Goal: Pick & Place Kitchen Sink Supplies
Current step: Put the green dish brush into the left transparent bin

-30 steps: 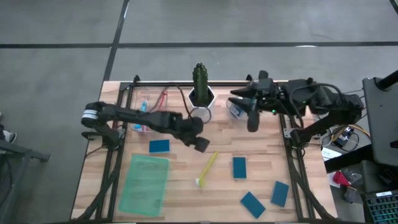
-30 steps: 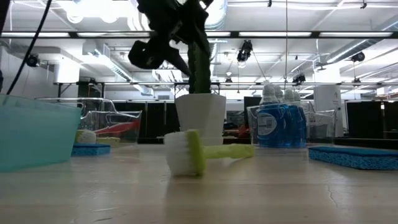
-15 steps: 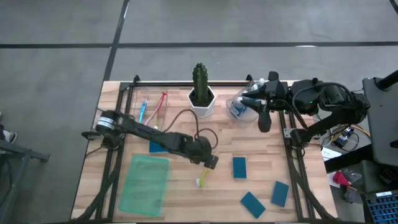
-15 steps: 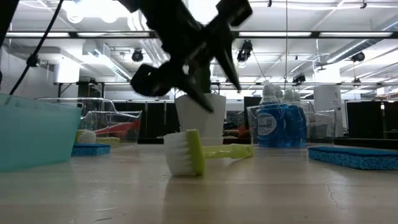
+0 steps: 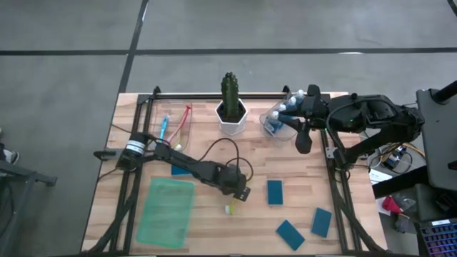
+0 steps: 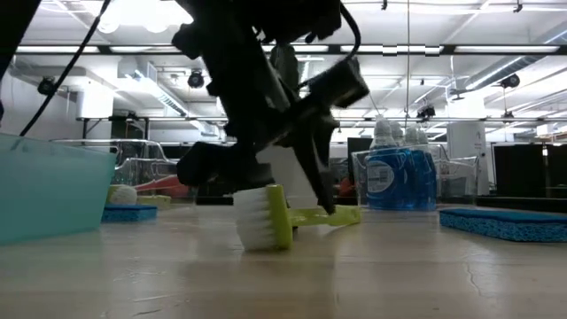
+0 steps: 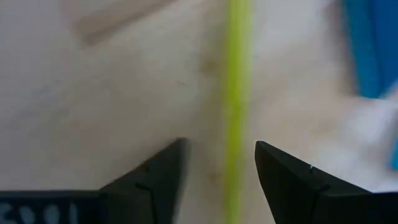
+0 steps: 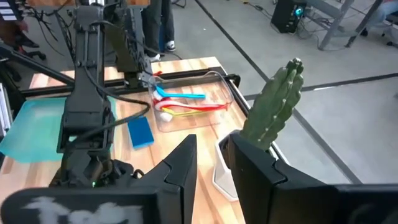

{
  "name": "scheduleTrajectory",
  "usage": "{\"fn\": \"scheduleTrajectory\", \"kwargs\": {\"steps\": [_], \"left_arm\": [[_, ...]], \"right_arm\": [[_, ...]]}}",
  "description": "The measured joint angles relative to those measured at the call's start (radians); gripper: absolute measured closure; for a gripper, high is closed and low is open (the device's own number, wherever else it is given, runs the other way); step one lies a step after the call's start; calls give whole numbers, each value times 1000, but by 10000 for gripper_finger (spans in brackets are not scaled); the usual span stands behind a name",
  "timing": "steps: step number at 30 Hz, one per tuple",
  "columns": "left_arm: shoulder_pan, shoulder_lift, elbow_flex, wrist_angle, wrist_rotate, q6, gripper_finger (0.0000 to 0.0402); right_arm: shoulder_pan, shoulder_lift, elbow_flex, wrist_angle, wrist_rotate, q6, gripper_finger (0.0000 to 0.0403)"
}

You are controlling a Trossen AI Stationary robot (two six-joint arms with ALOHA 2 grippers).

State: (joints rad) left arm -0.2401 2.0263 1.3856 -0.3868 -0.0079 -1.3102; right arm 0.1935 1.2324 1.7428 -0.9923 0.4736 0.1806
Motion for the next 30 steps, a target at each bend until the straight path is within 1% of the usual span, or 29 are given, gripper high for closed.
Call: {"fn": "scheduleTrajectory", "kwargs": {"steps": [3,6,9,13,14,18,22,27,30], "left_arm": [[0,8,2,-3,24,0,204],[1,12,2,-19,25,-1,236],[4,13,2,-28,25,13,289],[12,13,2,-33,32,33,374],[16,12,3,-33,35,40,384],[31,-3,3,-49,52,54,380],[53,-59,2,-135,58,92,384],[81,-170,2,-293,50,139,390],[99,-252,2,-402,30,164,383]], "right_arm": [[0,0,-4,1,0,-1,321],[0,0,-13,1,0,-1,328],[-1,0,-26,1,1,-1,333],[-1,0,-45,0,1,0,338],[-1,0,-48,0,0,0,339],[0,0,-51,2,0,3,339],[0,-2,-51,1,0,3,335],[-1,-8,-50,7,0,2,333],[-1,-11,-50,7,0,0,338]]}}
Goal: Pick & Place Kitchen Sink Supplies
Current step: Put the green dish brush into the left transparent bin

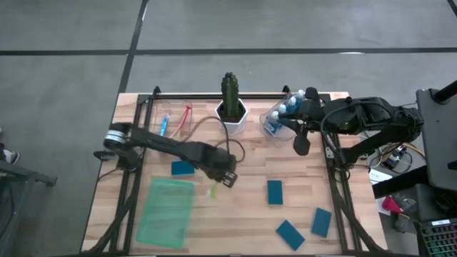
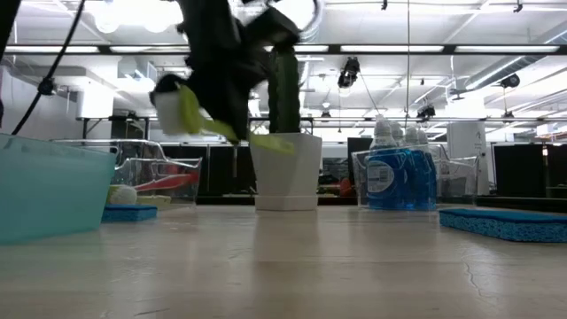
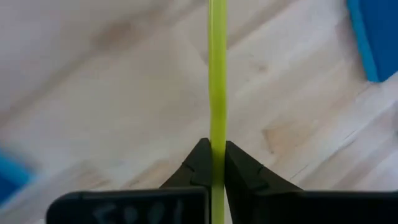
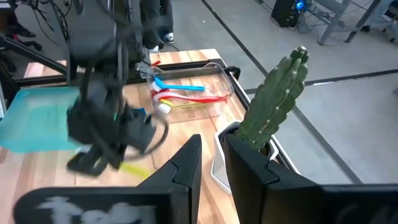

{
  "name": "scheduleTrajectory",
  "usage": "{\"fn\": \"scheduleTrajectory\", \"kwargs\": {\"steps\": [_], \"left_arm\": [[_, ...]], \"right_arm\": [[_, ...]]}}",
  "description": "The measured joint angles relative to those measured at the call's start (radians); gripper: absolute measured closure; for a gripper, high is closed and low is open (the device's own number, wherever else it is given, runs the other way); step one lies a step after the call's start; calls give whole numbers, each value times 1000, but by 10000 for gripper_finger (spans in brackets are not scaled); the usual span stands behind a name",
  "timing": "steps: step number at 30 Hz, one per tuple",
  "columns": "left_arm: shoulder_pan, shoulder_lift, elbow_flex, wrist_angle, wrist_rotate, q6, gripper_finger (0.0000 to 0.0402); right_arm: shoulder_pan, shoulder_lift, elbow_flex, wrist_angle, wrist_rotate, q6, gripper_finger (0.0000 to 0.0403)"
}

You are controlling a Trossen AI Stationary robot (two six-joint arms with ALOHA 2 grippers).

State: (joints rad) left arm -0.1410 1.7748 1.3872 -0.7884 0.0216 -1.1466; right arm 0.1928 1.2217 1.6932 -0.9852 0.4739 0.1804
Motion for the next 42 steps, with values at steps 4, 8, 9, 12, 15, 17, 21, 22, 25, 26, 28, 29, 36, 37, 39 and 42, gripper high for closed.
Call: {"fn": "scheduleTrajectory", "kwargs": {"steps": [4,8,9,12,15,17,21,22,25,26,28,29,36,37,39,42], "left_arm": [[24,-115,0,-180,-76,6,382],[69,-242,0,-351,-186,0,390],[86,-267,0,-390,-215,-6,390],[143,-342,0,-484,-301,-9,384],[222,-403,0,-546,-356,43,379],[287,-428,0,-569,-378,119,381],[419,-449,-2,-616,-400,267,388],[453,-450,-2,-624,-406,289,387],[542,-444,-2,-618,-409,367,378],[566,-439,-3,-618,-408,394,375],[604,-428,-12,-616,-408,418,371],[624,-422,-23,-615,-408,415,371],[707,-411,-170,-475,-385,541,384],[713,-409,-189,-458,-372,564,383],[716,-409,-220,-429,-370,598,378],[718,-409,-260,-386,-368,644,370]], "right_arm": [[1,-4,0,1,0,3,345],[0,-5,1,7,0,3,346],[0,-5,0,11,0,2,346],[0,-4,0,44,0,-5,342],[-3,-3,0,78,19,-17,342],[-3,-1,-2,102,43,-25,344],[-4,0,-2,135,130,-27,350],[-4,0,-2,141,144,-27,350],[-8,0,-2,156,179,-30,349],[-10,0,-2,158,188,-30,349],[-14,0,-2,157,214,-26,349],[-16,0,-2,157,227,-19,349],[-17,6,-3,152,238,53,349],[-16,6,-3,152,238,57,349],[-16,6,-3,152,238,76,349],[-17,7,-3,151,237,120,349]]}}
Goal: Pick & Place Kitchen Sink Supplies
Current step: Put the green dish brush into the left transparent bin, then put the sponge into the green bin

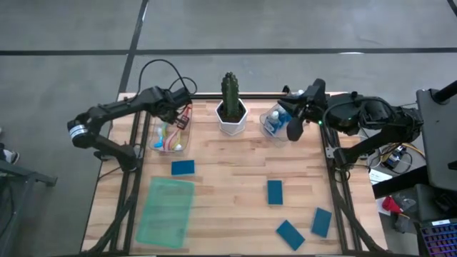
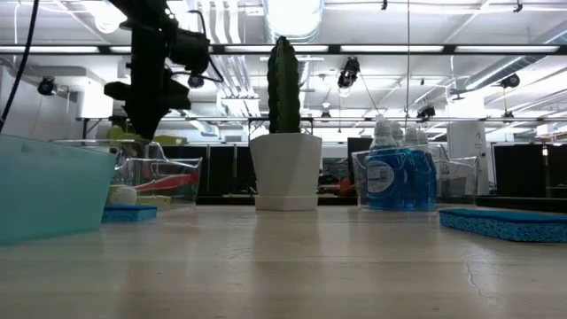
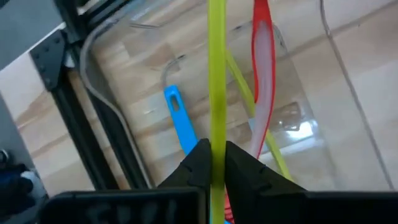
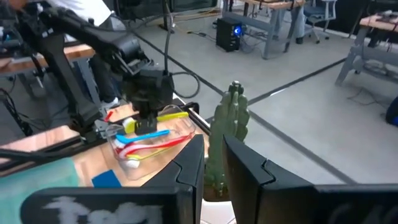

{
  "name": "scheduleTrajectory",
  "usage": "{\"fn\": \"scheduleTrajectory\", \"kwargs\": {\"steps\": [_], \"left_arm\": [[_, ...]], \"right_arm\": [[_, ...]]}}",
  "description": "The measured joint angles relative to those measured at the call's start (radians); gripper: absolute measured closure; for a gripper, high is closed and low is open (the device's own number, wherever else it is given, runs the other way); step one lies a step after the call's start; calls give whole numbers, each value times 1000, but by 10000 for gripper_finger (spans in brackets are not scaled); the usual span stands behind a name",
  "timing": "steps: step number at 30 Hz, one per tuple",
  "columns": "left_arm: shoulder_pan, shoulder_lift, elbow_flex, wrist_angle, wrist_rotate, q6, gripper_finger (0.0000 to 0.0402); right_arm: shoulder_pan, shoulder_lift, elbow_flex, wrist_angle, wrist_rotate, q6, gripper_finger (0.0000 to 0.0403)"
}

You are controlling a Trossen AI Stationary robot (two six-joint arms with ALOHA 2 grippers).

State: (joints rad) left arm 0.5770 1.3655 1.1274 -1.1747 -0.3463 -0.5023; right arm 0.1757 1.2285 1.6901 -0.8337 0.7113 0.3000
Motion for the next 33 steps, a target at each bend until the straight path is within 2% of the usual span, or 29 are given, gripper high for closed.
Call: {"fn": "scheduleTrajectory", "kwargs": {"steps": [4,8,14,18,23,28,33], "left_arm": [[2,0,-36,35,15,37,367],[4,0,-50,38,15,-7,362],[4,-3,-39,25,61,3,331],[3,-27,-11,-2,133,-5,307],[-3,-78,40,10,277,-15,294],[-33,-143,83,127,388,-45,295],[-64,-215,97,316,486,-101,296]], "right_arm": [[0,2,-5,0,0,67,351],[2,8,-26,-77,-5,176,351],[3,14,-88,-175,-23,363,351],[3,16,-140,-191,-129,401,351],[3,19,-218,-204,-254,448,351],[2,18,-325,-210,-413,517,351],[0,18,-462,-211,-564,601,351]]}}
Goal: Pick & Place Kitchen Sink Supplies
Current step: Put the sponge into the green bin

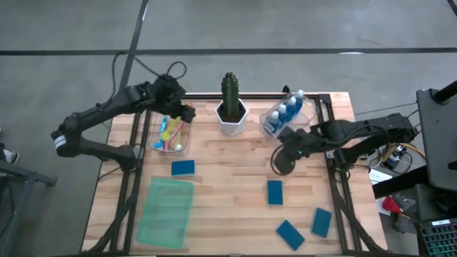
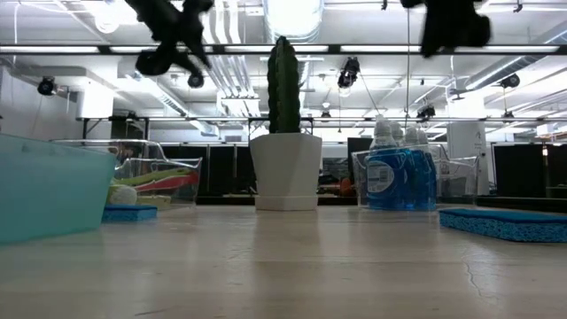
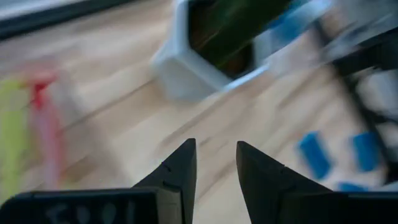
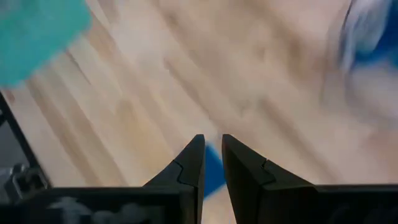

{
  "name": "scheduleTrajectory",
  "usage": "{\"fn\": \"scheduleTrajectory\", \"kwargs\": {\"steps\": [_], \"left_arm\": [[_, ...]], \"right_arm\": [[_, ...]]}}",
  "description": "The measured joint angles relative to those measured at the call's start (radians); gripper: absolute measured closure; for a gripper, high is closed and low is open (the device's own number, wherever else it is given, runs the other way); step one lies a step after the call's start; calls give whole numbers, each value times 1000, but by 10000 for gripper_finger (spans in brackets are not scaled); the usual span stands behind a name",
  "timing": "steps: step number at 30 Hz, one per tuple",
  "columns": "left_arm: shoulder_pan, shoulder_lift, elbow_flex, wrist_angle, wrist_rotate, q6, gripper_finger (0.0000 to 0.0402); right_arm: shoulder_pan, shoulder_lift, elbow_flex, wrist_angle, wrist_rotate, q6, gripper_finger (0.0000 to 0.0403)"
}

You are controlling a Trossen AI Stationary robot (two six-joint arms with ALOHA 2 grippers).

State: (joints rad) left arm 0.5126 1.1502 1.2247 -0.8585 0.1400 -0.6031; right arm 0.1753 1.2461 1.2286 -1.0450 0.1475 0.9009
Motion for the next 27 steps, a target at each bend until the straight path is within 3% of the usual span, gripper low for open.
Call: {"fn": "scheduleTrajectory", "kwargs": {"steps": [5,11,18,27], "left_arm": [[-26,-69,0,167,26,-46,294],[-48,-117,0,284,25,-60,293],[-59,-119,0,303,24,-78,293],[-65,-103,0,308,24,-88,293]], "right_arm": [[0,0,-143,12,-178,126,342],[1,0,-325,175,-336,305,291],[1,0,-486,301,-359,487,231],[11,11,-608,523,-354,591,216]]}}
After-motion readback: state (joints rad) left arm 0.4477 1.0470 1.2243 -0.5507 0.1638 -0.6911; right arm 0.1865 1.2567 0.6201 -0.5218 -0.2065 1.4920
